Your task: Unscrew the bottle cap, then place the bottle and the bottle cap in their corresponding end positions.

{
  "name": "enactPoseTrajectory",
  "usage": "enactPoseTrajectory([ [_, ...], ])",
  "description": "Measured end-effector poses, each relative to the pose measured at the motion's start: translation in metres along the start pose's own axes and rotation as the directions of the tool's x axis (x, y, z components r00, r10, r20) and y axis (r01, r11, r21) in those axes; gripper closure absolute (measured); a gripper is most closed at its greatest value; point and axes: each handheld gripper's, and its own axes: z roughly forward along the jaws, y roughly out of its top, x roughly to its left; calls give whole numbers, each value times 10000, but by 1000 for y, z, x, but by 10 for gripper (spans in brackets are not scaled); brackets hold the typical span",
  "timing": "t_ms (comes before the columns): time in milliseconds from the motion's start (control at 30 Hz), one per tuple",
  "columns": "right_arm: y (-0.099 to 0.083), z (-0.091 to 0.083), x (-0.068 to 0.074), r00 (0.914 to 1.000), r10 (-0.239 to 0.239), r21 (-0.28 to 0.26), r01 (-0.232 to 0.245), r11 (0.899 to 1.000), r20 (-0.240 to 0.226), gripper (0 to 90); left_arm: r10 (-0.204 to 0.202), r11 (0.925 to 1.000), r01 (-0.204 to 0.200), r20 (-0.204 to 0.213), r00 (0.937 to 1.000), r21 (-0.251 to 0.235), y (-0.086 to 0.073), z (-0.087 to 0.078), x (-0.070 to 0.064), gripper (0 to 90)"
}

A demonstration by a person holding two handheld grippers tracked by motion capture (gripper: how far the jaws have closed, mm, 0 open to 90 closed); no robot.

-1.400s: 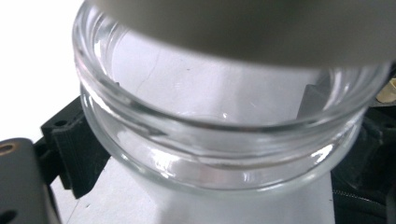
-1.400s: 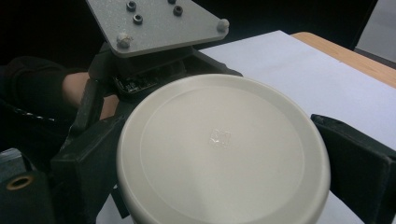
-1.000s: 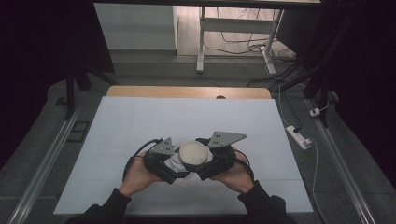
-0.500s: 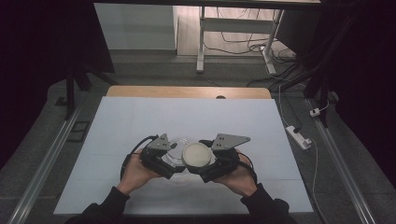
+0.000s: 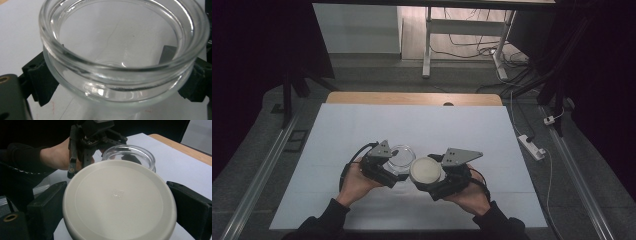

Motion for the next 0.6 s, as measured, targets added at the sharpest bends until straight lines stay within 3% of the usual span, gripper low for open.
enactPoseTrajectory([
  [600,-15,-1,4,9997,220,120,-219,9997,-126,69,-190,9996,182,-411,9990,-216,9,1,16,74],
])
